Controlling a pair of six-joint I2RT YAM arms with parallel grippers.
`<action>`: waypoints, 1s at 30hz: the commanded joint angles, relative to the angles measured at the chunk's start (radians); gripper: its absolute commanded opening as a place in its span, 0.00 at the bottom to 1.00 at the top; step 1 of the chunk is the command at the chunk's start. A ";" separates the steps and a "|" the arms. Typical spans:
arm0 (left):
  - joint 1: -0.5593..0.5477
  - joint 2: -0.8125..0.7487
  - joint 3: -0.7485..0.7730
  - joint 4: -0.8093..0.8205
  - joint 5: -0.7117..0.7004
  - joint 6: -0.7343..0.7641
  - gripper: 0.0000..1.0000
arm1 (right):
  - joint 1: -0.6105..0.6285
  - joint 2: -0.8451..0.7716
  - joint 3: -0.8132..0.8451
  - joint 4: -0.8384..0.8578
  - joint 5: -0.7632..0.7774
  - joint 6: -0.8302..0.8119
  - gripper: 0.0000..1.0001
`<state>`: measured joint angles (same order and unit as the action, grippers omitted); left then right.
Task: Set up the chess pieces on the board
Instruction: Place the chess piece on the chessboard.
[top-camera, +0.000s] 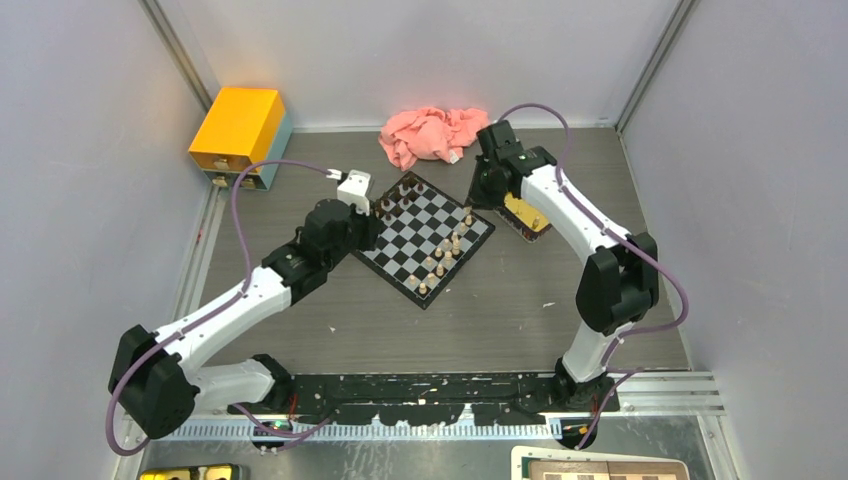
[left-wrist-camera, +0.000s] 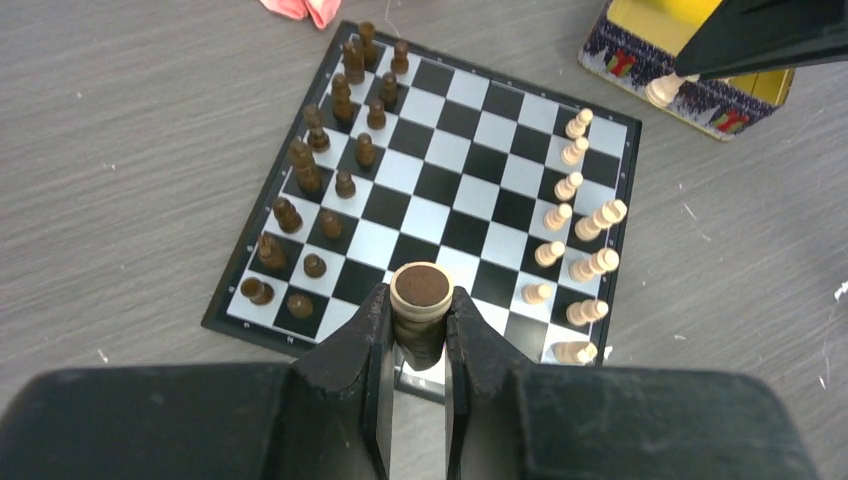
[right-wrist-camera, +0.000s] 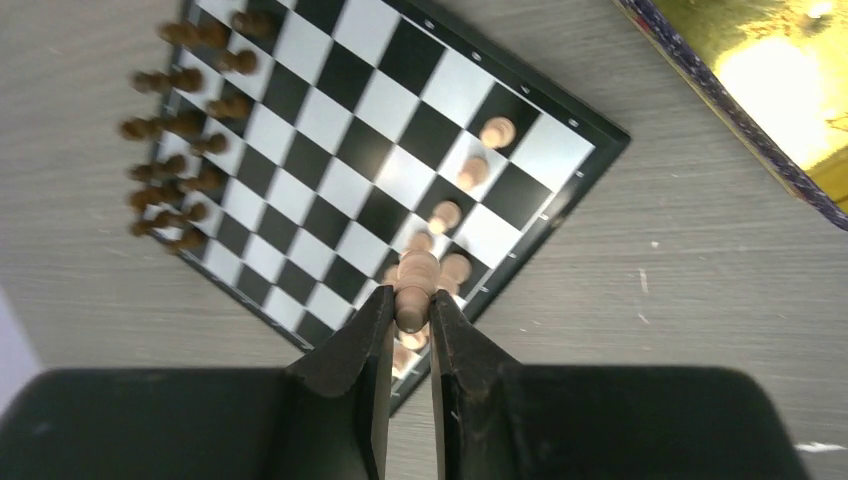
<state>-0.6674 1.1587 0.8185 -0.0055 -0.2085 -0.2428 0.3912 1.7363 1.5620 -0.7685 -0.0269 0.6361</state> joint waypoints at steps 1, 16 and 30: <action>0.002 -0.033 0.083 -0.191 0.033 -0.030 0.00 | 0.054 -0.073 -0.029 -0.074 0.183 -0.120 0.01; 0.003 -0.035 0.157 -0.340 0.088 -0.084 0.00 | 0.127 -0.096 -0.157 -0.086 0.269 -0.125 0.01; 0.002 -0.024 0.161 -0.339 0.103 -0.099 0.00 | 0.127 0.042 -0.128 -0.004 0.234 -0.147 0.01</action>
<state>-0.6674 1.1534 0.9333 -0.3588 -0.1257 -0.3344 0.5137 1.7653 1.4048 -0.8291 0.2073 0.5026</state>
